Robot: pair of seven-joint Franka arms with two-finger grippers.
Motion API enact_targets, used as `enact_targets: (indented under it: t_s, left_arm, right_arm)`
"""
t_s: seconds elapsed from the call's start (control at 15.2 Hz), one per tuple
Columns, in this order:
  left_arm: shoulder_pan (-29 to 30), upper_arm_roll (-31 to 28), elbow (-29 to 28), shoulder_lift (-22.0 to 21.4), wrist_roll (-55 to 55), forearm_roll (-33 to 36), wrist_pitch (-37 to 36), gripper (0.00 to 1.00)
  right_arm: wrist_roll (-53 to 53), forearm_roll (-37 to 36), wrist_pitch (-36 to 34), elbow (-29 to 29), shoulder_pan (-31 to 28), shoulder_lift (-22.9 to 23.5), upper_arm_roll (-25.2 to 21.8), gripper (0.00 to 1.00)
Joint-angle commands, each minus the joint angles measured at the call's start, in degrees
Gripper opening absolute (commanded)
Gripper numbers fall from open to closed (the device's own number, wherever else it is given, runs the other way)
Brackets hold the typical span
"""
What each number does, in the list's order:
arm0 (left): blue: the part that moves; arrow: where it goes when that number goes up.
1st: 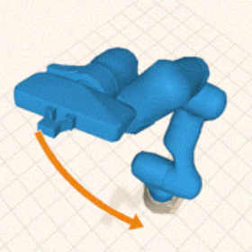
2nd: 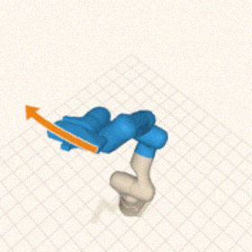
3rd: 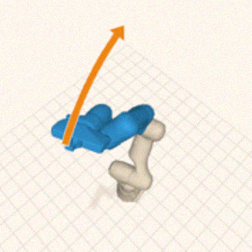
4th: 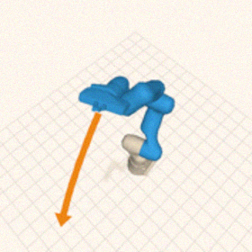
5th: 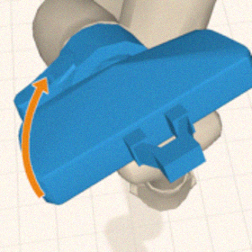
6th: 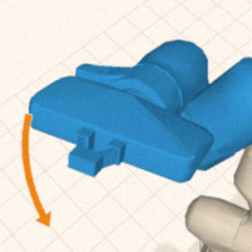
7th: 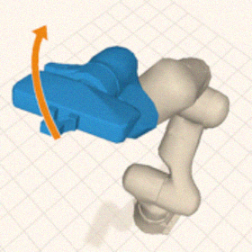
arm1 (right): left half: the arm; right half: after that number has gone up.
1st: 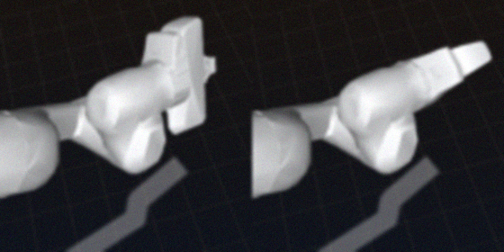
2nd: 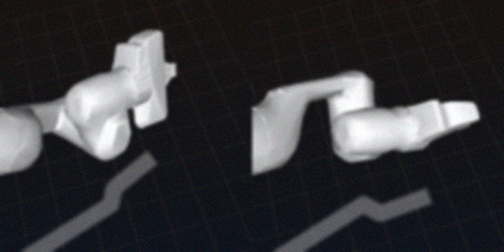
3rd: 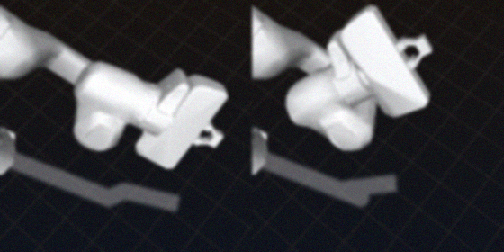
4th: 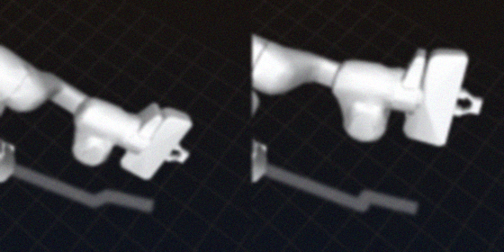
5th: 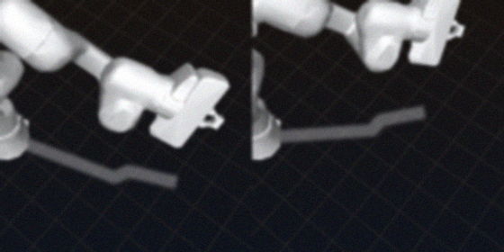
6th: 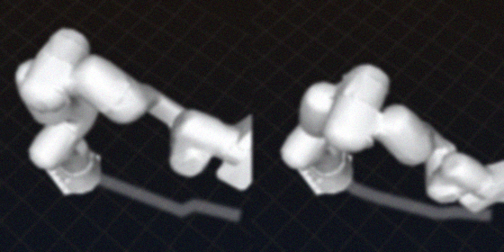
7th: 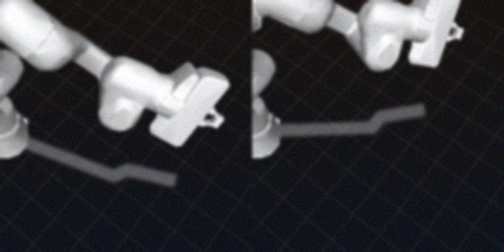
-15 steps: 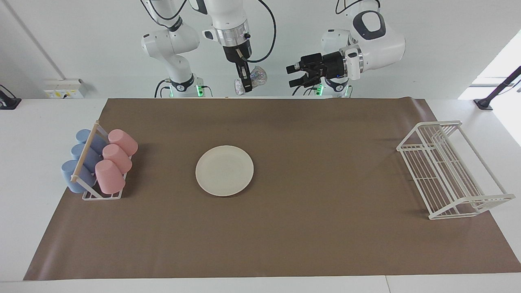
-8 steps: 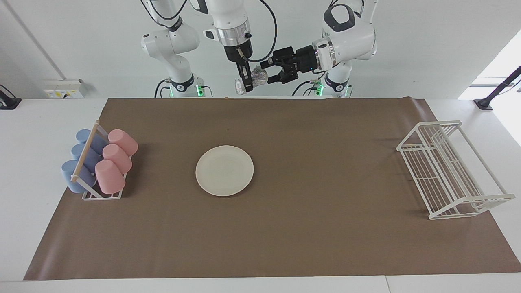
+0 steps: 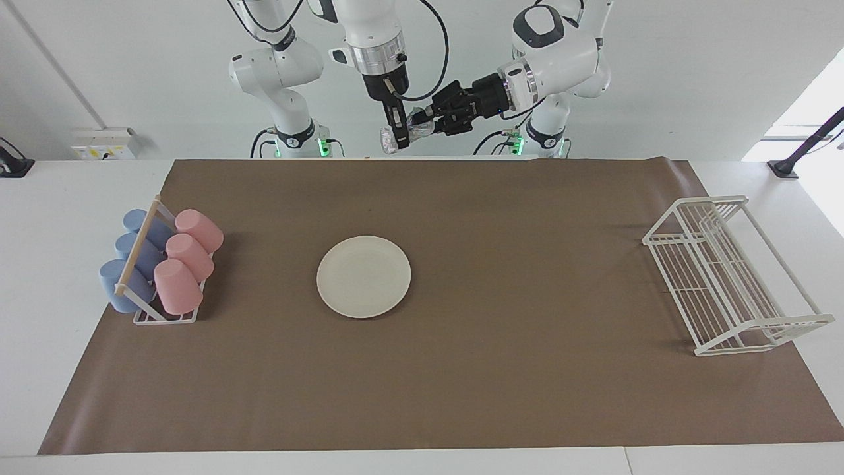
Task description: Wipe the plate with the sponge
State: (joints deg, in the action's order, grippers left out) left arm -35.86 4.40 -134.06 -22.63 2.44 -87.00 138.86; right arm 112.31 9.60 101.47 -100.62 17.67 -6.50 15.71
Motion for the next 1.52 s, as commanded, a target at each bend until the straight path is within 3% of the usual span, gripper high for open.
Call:
enact_targets:
  t_s: [0.0, 0.13, 0.2, 0.26, 0.33, 0.53, 0.86, 1.12, 1.32, 1.45]
  left_arm:
    - [-1.58, 0.08, 0.73, 0.84, 1.68, -1.15, 2.82, 0.0]
    - [-1.58, 0.08, 0.64, 0.75, 2.04, -1.15, 2.74, 0.0]
    - [-1.58, 0.08, 0.73, 0.75, 2.13, -1.15, 2.65, 0.0]
    - [-1.58, 0.08, 0.64, 0.75, 2.21, -1.15, 2.56, 0.0]
    - [-1.58, 0.08, 0.64, 0.66, 2.47, -1.15, 2.56, 0.0]
    - [-1.32, 0.08, 0.64, 0.49, 2.65, -1.15, 2.3, 0.0]
    - [-0.88, -0.18, 0.03, 0.22, 3.62, -1.06, 2.21, 0.0]
    - [1.66, -0.18, -2.78, -1.01, 5.28, 1.29, 1.94, 0.0]
    - [4.47, -0.18, -3.66, -0.92, 13.87, 14.88, -0.23, 0.0]
    - [9.03, -0.09, -3.14, -0.66, 18.8, 25.17, -7.33, 0.0]
  right_arm:
    - [-0.78, -0.81, -0.93, 0.78, -0.44, 0.17, 0.2, 0.0]
    - [-0.78, -0.81, -0.93, 0.87, -0.53, 0.17, 0.2, 0.0]
    - [-0.87, -0.99, -1.1, 0.87, -0.62, 0.17, 0.11, 0.1]
    - [-1.56, -1.77, -1.19, 0.78, -0.7, 0.08, 0.02, 0.81]
    - [-2.53, -2.56, -1.19, 0.6, -0.7, -0.01, -0.06, 1.0]
    - [-12.5, -2.75, -1.71, 0.95, -2.98, -0.18, -0.77, 1.0]
    - [-47.28, -2.66, -6.98, 0.69, -11.84, -0.89, -0.85, 1.0]
    - [-76.04, -2.66, -6.82, 0.25, -20.81, -0.71, -0.94, 1.0]
    - [-93.71, -2.66, -6.46, 0.16, -26.52, -0.36, -0.94, 1.0]
    - [-102.96, -2.66, -6.29, 0.42, -28.3, -0.18, -0.94, 1.0]
